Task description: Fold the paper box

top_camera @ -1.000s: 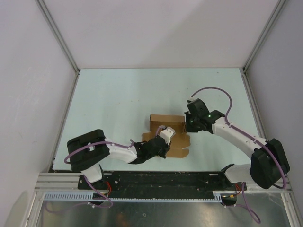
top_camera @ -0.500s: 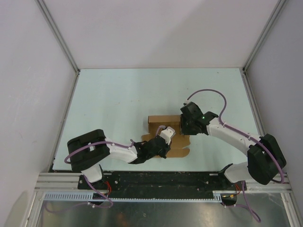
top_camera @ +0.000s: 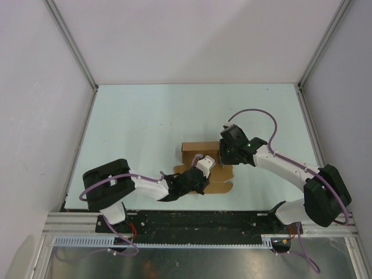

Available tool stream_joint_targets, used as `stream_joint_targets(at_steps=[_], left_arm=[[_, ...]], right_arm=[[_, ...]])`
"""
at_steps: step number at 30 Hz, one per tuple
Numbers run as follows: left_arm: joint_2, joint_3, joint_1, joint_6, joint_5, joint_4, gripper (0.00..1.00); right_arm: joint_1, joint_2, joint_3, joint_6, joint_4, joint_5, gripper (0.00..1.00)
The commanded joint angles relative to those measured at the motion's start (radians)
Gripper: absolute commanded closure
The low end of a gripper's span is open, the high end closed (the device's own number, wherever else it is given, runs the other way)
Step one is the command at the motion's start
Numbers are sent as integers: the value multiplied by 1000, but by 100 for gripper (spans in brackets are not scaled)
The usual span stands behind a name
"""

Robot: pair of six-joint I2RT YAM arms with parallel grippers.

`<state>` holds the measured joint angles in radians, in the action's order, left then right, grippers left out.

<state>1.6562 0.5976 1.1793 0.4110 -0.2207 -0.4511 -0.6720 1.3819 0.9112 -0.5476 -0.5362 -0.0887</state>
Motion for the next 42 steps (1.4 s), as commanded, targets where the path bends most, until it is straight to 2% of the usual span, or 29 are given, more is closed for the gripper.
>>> stream_joint_targets(at_steps=[1,13,22,35,42], left_arm=[[11,21,-1,18,23,-18,100],[17,21,-1,18,26,-18,100],[19,16,-1,22,24,-18,100],[2,13,-1,17,38,-17,100],[-45,19,-1,12,70,-15,100]], right_arm=[[-11,11,26,15,48,7,64],[-14,-9,-60,58,197,17,65],[-12,-15,-75,90,220,78,64],[58,-188,-75,155,139,240,55],[126,-340,-78,140,128,225,52]])
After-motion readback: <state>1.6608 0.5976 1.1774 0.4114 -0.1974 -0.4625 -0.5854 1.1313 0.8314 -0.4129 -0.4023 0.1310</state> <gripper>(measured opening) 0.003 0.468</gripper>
